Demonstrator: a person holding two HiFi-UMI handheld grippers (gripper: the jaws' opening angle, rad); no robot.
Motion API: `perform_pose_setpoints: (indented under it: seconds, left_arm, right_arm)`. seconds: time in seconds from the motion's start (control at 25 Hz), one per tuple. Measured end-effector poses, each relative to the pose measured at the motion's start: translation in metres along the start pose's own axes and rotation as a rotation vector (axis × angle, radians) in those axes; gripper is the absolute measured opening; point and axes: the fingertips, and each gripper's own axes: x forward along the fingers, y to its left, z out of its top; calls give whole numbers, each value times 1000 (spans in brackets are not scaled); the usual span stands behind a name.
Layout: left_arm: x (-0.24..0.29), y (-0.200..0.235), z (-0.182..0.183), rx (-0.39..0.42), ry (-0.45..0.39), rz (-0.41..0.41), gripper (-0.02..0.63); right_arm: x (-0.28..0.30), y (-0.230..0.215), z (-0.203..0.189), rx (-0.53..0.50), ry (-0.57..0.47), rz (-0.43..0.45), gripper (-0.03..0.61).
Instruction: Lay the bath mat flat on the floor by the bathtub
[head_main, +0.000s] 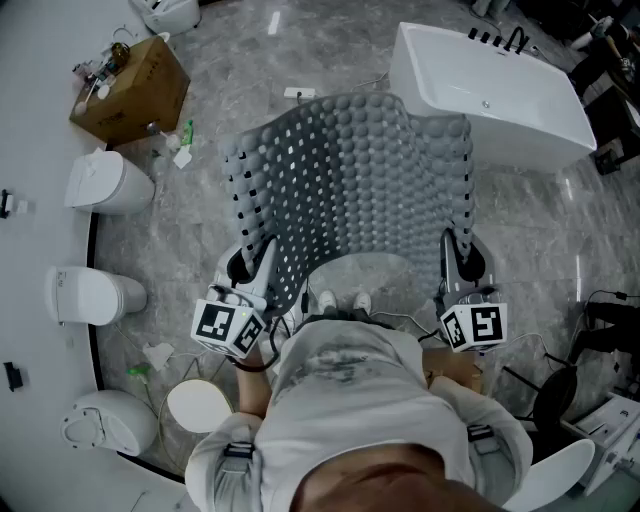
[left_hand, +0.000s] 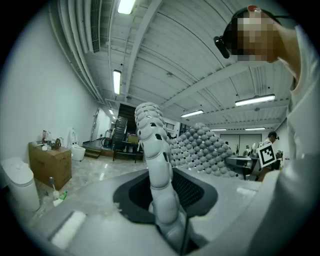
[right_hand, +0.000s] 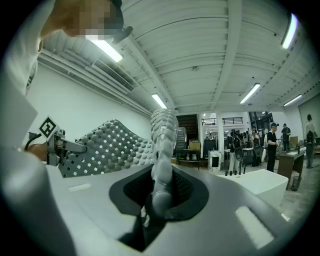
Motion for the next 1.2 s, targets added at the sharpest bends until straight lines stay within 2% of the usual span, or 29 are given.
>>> perform_pose_setpoints:
  seconds: [0.24, 0.6, 0.8, 1.08, 1.2]
  left_arm:
    - [9, 4, -15, 20, 21, -7, 102]
    - [2, 0, -15, -6, 27, 11, 103]
    - [6, 23, -19, -26, 32, 6, 103]
    - [34, 38, -36, -21, 46, 6, 103]
    - [28, 42, -36, -10, 34, -13, 102]
  right_arm:
    - [14, 10, -17, 10, 22, -3, 58]
    - [10, 20, -10, -9, 43, 37, 60]
    - [33, 30, -14, -19, 55, 49, 60]
    - [61, 16, -42, -1, 49, 55, 60]
    - [56, 27, -43, -4, 35, 42, 60]
